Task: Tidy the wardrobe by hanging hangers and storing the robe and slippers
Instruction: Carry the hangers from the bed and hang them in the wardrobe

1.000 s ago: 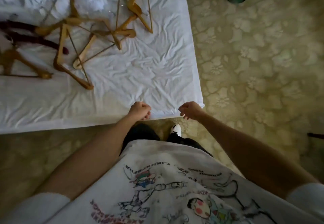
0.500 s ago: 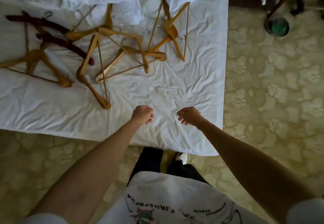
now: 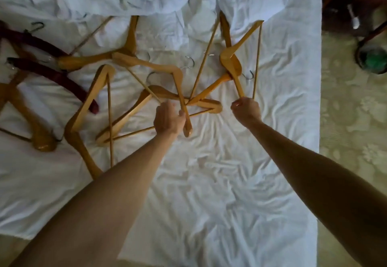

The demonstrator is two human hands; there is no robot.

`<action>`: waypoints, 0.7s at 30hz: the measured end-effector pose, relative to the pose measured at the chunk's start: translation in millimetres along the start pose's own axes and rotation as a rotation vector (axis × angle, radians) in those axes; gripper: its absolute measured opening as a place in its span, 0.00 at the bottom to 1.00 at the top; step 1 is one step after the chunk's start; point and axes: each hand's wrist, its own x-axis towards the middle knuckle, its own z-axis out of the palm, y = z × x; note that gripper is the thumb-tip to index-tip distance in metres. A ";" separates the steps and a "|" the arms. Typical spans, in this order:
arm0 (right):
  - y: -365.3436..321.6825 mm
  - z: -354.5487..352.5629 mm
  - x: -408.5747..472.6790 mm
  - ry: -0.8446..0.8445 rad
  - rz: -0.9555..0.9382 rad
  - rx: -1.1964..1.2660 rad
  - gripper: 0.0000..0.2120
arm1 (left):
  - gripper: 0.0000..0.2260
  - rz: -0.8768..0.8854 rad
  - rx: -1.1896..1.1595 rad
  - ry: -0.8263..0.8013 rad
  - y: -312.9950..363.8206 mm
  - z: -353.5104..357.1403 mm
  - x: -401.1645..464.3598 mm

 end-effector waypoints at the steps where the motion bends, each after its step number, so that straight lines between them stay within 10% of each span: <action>1: -1.3 2.6 19.6 0.069 -0.013 -0.018 0.10 | 0.15 0.024 0.007 0.019 5.7 11.7 15.0; 6: 20.9 25.6 87.5 0.181 -0.140 -0.128 0.23 | 0.26 0.060 0.058 0.051 38.0 55.1 78.6; 10: 41.2 48.4 110.7 0.204 -0.182 -0.035 0.12 | 0.18 0.342 0.207 0.168 58.5 77.2 106.8; 15: 89.1 51.7 72.4 0.350 -0.078 0.173 0.07 | 0.14 0.213 0.070 0.064 69.7 93.2 101.0; 21: 140.4 26.4 7.2 0.417 0.065 0.309 0.06 | 0.21 0.708 0.358 0.141 92.6 112.2 88.5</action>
